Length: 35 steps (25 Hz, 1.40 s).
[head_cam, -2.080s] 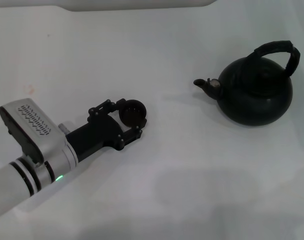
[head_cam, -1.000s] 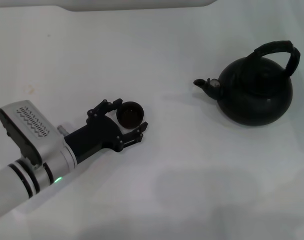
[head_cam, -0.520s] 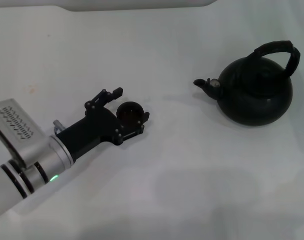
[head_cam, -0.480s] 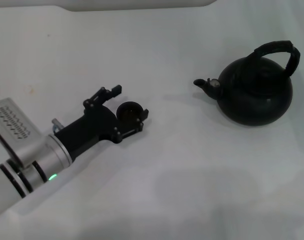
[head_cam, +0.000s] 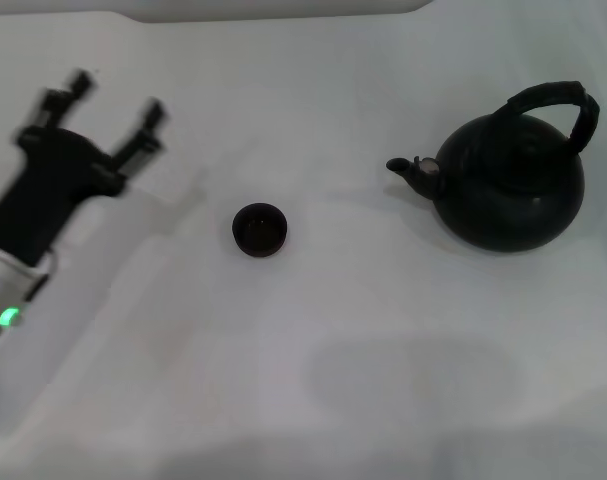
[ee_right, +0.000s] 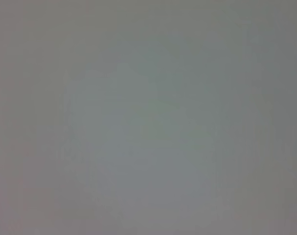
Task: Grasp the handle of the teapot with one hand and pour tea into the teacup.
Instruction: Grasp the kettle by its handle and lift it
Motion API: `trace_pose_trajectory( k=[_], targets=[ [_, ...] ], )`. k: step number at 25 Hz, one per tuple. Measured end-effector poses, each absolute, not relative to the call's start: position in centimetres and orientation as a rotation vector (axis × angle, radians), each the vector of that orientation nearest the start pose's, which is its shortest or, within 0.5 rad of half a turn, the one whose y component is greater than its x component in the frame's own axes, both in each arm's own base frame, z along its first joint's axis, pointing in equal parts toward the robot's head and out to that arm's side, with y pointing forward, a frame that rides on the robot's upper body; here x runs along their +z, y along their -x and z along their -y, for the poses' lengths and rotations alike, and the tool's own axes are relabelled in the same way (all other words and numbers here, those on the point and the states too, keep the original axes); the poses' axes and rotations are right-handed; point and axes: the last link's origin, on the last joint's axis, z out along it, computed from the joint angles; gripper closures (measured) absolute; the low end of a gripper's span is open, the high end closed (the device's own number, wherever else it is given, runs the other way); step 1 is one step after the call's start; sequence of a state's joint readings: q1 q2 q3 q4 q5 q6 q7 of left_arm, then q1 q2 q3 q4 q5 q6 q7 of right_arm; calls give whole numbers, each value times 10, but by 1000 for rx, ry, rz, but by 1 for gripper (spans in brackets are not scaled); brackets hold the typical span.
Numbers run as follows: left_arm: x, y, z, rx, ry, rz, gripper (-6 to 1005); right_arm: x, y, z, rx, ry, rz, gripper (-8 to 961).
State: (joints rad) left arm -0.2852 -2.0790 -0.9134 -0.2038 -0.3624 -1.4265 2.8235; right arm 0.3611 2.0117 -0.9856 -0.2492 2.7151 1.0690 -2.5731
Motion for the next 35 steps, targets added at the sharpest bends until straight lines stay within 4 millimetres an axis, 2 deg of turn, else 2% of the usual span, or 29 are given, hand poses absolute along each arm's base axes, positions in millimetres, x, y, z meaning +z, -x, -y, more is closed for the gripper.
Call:
trace_pose_trajectory(
  k=[3, 6, 11, 14, 19, 27, 35],
  targets=[
    [-20, 312, -264, -994, 1716, 445, 109, 83, -387, -327, 816, 1390, -752, 203],
    [-7, 322, -262, -985, 1615, 467, 109, 90, -394, -318, 828, 1410, -811, 204],
    [14, 346, -259, -922, 1449, 521, 109, 100, -397, -295, 799, 1473, -788, 204],
    [22, 356, -257, -901, 1375, 545, 109, 105, -397, -282, 784, 1522, -817, 205],
    [26, 363, -256, -871, 1347, 563, 108, 118, -397, -257, 695, 1593, -888, 206],
    [24, 366, -259, -854, 1350, 583, 108, 121, -375, -240, 626, 1699, -955, 207],
    [25, 366, -259, -854, 1347, 583, 108, 123, -340, -243, 467, 1817, -1091, 208]
  ],
)
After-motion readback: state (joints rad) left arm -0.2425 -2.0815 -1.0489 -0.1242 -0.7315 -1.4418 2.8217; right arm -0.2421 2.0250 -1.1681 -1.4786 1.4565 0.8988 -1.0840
